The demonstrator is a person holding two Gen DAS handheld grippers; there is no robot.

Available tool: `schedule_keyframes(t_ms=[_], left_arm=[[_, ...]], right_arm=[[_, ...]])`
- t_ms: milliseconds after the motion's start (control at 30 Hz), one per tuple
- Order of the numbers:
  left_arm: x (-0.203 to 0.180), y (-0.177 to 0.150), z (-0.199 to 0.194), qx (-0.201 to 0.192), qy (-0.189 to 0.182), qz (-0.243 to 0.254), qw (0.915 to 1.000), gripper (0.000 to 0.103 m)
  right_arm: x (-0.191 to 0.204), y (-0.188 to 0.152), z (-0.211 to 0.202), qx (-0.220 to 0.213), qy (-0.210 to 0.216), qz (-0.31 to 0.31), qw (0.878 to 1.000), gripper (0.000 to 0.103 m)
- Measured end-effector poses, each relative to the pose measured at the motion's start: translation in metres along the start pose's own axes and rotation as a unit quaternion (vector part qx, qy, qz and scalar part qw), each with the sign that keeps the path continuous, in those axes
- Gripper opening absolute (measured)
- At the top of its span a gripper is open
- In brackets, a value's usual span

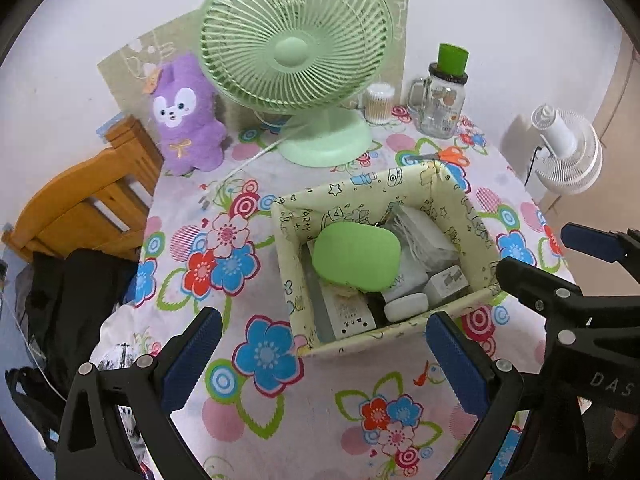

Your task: Organize rigid objects

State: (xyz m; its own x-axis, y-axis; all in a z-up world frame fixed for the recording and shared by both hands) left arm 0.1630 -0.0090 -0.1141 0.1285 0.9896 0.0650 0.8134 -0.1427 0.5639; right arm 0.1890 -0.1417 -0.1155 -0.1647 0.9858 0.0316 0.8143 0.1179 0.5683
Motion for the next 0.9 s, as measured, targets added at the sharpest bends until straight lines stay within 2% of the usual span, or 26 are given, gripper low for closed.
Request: schedule_keyframes(t_ms=[100,200,500,733,900], left_arm=[[0.003,-0.002,-0.013,-0.007,0.006,-0.009,0.9999,0.103],[0.003,-0.004,-0.028,-0.020,0.013,-0.014,0.9996,0.103],[-0.004,-0.004,-0.077,-0.065,0.029,-0.028,0.9971,0.103],[-0.009,-0.004,-0.113,-0.097,0.028,-0.044,0.9939,0.103],[-0.013,-0.005,-0.131,-0.112,0.026,-0.051,0.9921,0.103]], right_arm=[[-0.003,-0.001,-0.014,-0.012,-0.002,-0.001,1.000,0.086],[-0.009,-0.003,-0.029,-0.024,-0.003,0.003,1.000,0.091],[-0.019,-0.007,-0.075,-0.064,0.002,-0.005,0.998,0.093],[-0.020,-0.009,-0.118,-0.103,0.006,-0.013,0.995,0.098],[-0.025,-0.014,-0.136,-0.114,0.003,-0.012,0.993,0.098]])
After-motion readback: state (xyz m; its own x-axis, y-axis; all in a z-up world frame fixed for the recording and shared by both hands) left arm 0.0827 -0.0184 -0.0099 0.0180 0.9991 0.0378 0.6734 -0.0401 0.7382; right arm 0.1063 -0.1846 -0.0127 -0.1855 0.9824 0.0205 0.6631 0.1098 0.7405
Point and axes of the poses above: each gripper's, at about its wrist camera, not at the fingertips, and z roughly the way its jaws point, x to its left, y to its top, the point moved 4 cm from there along z, roughly the way its jaws point, and after that the axes turned 5 degrees about -x, right-handed, at the moved point
